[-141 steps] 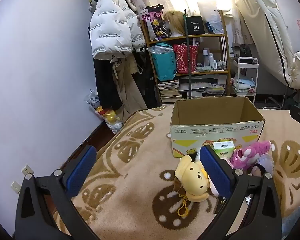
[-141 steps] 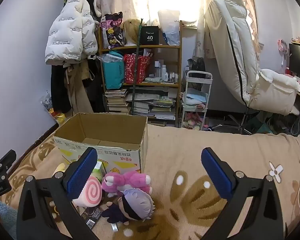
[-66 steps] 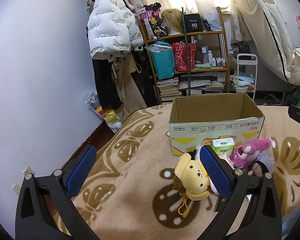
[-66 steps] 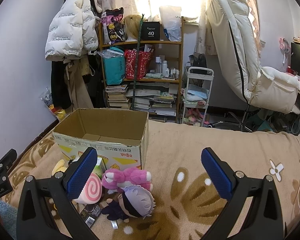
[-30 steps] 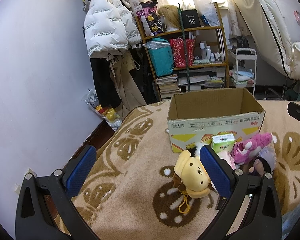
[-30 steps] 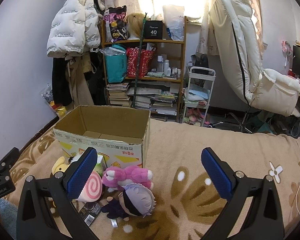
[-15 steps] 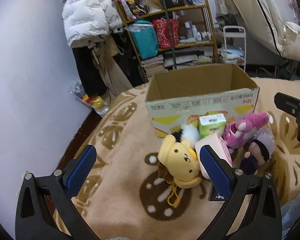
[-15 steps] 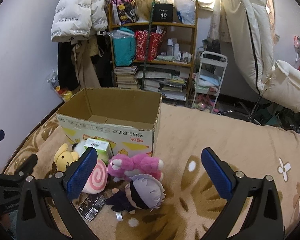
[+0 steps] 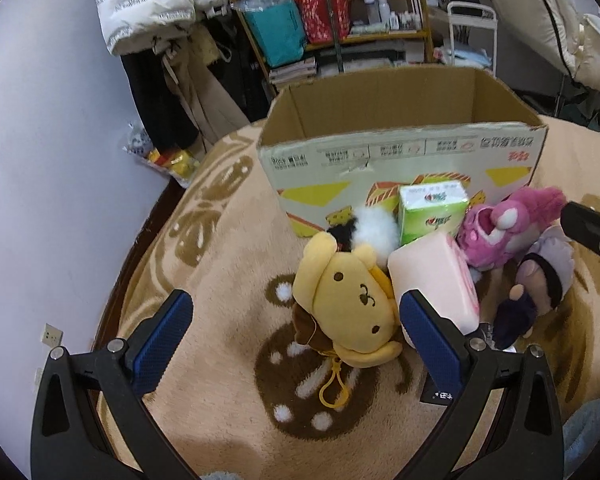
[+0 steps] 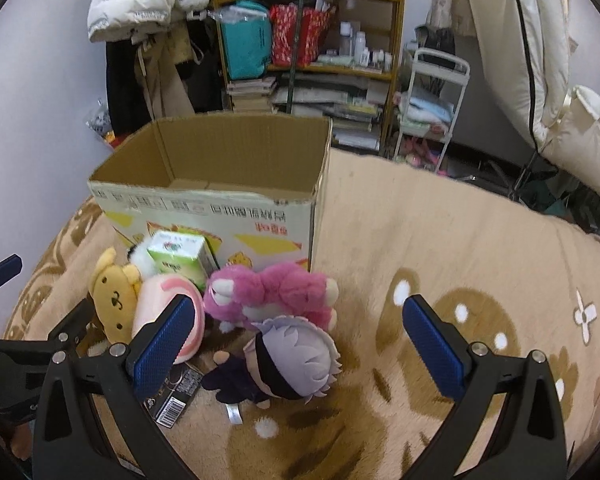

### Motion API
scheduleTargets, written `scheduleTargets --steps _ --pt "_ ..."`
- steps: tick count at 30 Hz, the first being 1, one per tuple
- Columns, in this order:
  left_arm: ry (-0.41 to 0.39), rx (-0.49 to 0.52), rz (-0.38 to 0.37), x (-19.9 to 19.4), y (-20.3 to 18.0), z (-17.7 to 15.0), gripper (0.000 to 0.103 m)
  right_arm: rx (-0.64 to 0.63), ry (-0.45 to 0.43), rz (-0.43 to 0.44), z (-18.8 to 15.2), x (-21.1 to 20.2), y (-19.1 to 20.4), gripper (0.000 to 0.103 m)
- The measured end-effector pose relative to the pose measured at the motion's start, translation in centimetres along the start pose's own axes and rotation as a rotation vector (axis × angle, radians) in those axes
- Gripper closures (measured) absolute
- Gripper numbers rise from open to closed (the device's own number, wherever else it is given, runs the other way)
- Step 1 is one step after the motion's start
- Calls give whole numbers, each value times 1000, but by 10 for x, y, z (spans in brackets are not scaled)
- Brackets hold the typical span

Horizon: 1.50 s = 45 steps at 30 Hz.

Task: Organize soft objects
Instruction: 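Lower the left tool onto the yellow dog plush while the right tool lowers onto the white-haired doll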

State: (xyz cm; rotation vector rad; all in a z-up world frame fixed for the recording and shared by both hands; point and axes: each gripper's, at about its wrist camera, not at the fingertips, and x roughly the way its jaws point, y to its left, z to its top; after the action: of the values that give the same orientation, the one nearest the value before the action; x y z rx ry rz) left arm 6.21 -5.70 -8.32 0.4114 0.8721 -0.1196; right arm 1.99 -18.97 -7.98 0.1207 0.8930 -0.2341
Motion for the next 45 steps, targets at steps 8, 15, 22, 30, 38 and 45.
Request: scheduleTargets --steps 8,15,22,30,38,45 --pt "84 8 -15 29 -5 0 1 -3 94 -5 -5 24 2 0" --pt "159 -13 -34 53 -5 -1 1 7 170 -27 -10 46 -1 0" --pt "203 -8 -54 65 -8 -5 1 0 203 7 -14 59 5 0" --pt "233 -4 -84 72 -7 -7 1 -3 232 19 -17 70 8 0" --pt "235 9 -81 73 -8 -7 1 -8 230 23 -18 70 11 0" --pt "248 6 -87 76 -10 -9 1 -22 241 30 -21 71 18 0"
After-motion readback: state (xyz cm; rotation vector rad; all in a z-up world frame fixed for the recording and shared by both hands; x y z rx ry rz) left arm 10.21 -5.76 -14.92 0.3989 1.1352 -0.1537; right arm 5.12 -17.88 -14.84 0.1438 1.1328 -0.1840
